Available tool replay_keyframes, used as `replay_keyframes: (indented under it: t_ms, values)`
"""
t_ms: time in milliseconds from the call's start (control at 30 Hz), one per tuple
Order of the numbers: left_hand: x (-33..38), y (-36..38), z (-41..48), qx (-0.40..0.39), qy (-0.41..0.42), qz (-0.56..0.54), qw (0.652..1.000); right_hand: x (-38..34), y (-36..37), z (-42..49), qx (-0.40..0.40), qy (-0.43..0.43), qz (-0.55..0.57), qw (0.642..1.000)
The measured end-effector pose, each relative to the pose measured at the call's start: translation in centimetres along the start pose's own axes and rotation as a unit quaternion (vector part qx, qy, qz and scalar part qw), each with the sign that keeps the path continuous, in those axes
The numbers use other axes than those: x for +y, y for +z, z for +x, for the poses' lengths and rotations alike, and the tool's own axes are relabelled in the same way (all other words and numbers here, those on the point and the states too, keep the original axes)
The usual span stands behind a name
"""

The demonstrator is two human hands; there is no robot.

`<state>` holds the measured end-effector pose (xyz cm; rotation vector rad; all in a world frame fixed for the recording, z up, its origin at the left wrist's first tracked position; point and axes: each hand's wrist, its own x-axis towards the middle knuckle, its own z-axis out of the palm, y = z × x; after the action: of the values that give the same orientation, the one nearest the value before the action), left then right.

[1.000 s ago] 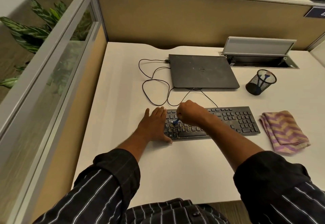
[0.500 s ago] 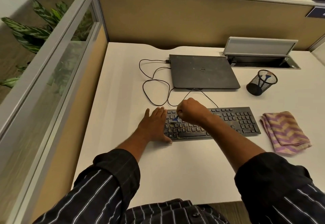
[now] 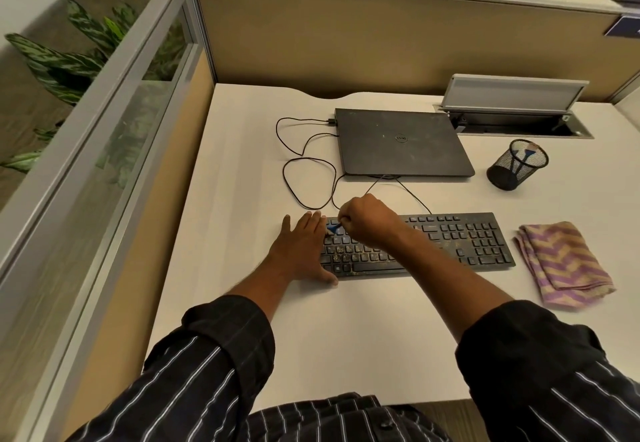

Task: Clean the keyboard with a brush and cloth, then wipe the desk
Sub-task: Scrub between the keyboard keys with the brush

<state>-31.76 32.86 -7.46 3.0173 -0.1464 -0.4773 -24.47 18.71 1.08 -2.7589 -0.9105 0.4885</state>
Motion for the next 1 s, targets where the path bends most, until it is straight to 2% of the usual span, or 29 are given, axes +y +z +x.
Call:
replay_keyframes:
  t_ms: [167, 367, 533, 700, 867, 1000]
  values:
    - [-0.1, 0.0, -0.1, -0.006, -0.002, -0.011, 1.0, -0.2, 0.6, -0.1, -0.047, -0.005, -0.02, 0.999]
    - [-0.2, -0.2, -0.3, -0.006, 0.0, -0.01, 1.0, -0.2, -0.2, 0.3, 0.009, 0.006, -0.005, 1.0]
    - [-0.3, -0.1, -0.3, -0.008, 0.0, -0.016, 1.0, -0.2, 0.3, 0.1, -0.052, 0.007, -0.001, 0.999]
    - [-0.8, 0.0, -0.4, -0.01, -0.001, -0.015, 1.0, -0.3, -0.1, 0.6, 0.011, 0.005, 0.019, 1.0]
    - [-1.2, 0.0, -0.6, -0.019, -0.014, -0.018, 1.0, -0.6, 0.4, 0.5, -0.048, -0.006, 0.001, 0.999]
    - [-1.4, -0.2, -0.8, -0.024, -0.018, -0.024, 0.999, -1.1, 0.3, 1.0, -0.005, -0.008, 0.022, 1.0]
